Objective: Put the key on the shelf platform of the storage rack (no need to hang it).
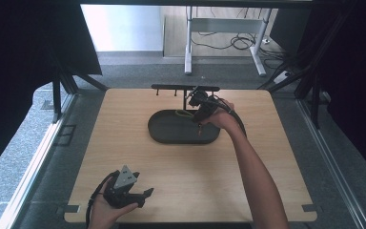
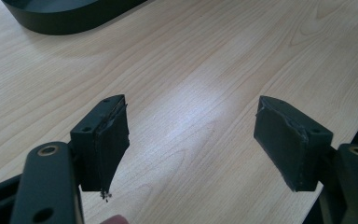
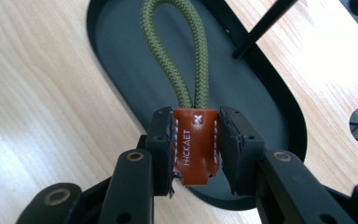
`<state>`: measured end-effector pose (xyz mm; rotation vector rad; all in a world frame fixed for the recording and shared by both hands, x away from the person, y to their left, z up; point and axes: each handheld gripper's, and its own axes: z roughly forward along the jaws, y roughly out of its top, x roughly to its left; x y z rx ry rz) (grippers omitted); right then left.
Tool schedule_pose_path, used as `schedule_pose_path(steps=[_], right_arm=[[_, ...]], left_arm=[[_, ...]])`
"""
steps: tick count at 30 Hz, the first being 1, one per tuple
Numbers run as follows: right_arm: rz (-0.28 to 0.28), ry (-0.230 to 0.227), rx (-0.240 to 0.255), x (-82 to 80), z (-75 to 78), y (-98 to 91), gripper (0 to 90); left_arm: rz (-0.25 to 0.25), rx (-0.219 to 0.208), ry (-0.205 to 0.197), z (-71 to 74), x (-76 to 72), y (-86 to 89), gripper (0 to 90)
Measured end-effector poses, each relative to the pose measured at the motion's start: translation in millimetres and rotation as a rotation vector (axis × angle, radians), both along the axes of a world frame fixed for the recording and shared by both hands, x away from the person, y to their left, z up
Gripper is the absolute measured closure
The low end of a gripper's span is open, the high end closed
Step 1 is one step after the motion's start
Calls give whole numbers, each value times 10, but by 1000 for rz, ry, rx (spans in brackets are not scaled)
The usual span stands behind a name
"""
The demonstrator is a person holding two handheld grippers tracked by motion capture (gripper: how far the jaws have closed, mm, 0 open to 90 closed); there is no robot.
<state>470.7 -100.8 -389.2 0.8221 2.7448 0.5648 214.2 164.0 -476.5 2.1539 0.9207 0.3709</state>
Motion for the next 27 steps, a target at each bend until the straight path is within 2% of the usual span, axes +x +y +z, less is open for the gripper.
schedule_pose_path(steps=[4,11,27], right_arm=[[-19,4,0,73,-29,-12,672],[-19,-7,5,151,-78,-14,672],[-25,-20,12,110,-283,-39,670]], left_arm=[[-3,-1,2,-6,2,-4,268],[-1,-2,2,-9,6,6,268],[-11,4,9,-30,10,-29,268]])
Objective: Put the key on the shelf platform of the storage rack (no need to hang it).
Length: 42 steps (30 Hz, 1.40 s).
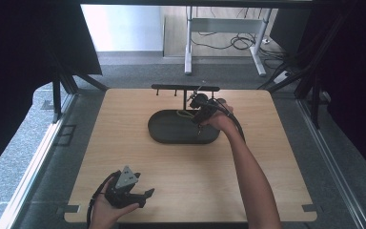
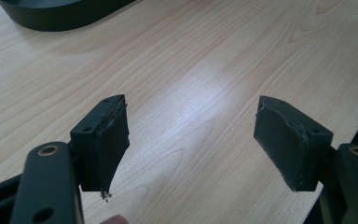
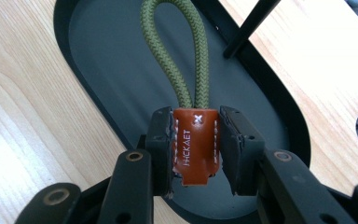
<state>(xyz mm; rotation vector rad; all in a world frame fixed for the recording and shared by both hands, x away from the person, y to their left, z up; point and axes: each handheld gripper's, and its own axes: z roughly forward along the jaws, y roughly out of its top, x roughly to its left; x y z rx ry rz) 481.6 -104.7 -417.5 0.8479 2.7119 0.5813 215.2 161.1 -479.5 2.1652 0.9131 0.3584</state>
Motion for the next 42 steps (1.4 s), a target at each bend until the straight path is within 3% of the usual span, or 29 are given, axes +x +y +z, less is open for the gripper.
schedule_pose_path(steps=[22,33,42], right_arm=[[-2,21,18,-50,-281,-95,627],[-30,14,58,-98,-167,-203,562],[-74,26,124,-262,-60,-354,484]], left_arm=[[-8,5,3,-15,-1,-40,268],[-19,9,7,-25,-1,-72,268],[-20,13,4,-20,-7,-86,268]])
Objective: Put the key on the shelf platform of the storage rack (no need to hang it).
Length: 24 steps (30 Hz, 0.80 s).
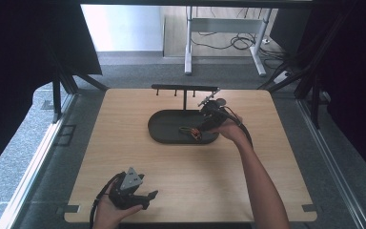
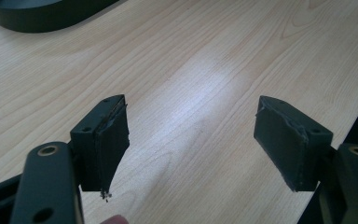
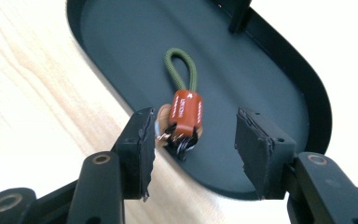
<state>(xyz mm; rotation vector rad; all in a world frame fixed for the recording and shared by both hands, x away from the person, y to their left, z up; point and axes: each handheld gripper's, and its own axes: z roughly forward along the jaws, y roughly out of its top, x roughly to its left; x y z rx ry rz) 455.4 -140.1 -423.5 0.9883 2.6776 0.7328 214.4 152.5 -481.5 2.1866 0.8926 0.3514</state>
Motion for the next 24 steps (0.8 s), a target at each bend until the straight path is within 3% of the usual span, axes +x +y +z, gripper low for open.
schedule_pose_path(steps=[10,24], right_arm=[[-31,-37,70,-303,74,-268,466],[-8,-87,147,-896,38,-652,470]], left_arm=[[15,1,-1,8,7,28,268],[2,25,4,-12,1,-47,268]])
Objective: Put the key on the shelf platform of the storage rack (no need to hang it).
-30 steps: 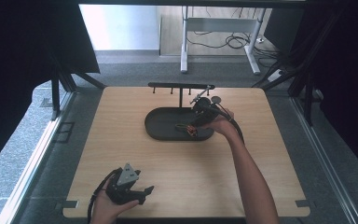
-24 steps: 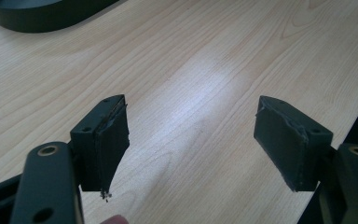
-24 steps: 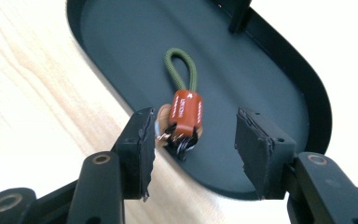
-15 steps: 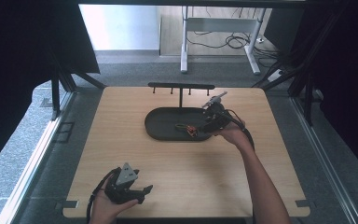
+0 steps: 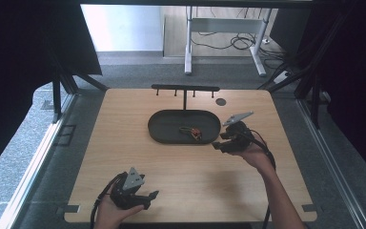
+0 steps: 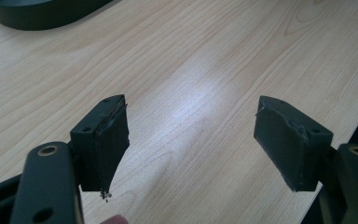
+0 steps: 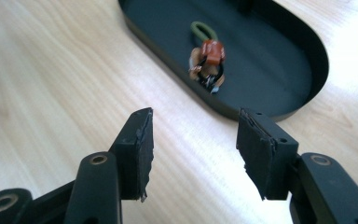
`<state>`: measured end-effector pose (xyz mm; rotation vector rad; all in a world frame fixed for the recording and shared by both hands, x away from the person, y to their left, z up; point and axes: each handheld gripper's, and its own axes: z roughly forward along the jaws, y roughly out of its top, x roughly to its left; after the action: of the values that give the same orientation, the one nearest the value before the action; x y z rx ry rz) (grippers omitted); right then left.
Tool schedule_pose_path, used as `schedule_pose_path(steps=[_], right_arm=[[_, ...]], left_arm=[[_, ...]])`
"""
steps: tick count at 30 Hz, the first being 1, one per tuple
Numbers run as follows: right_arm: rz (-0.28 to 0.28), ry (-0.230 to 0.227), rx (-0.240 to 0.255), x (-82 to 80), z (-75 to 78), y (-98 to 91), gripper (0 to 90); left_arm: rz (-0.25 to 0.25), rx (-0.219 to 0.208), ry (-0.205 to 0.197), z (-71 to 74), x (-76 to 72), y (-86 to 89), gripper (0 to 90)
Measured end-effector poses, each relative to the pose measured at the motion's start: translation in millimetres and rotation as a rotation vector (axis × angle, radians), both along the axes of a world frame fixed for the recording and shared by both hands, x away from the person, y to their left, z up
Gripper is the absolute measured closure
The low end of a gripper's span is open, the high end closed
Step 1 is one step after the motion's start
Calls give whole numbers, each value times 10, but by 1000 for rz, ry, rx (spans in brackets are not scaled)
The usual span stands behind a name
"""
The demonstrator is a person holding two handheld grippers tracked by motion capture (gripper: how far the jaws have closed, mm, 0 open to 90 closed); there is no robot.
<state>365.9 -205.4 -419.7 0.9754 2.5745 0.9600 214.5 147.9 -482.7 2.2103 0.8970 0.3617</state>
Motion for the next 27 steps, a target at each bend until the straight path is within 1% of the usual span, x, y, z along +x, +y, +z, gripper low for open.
schedule_pose_path(steps=[7,12,16,20,23,27], right_arm=[[11,-12,27,-249,-129,-160,469],[21,-10,28,-398,-288,-259,469],[11,4,42,-507,-427,-353,469],[-1,25,57,-593,-605,-440,469],[-7,38,61,-643,-724,-471,469],[-10,42,70,-678,-802,-479,467]], left_arm=[[7,3,-2,2,0,6,268],[6,9,-2,-9,6,-4,268],[8,12,5,-26,7,-20,268],[5,16,4,-26,5,-34,268],[6,18,5,-29,5,-36,268],[4,21,5,-36,10,-38,268]])
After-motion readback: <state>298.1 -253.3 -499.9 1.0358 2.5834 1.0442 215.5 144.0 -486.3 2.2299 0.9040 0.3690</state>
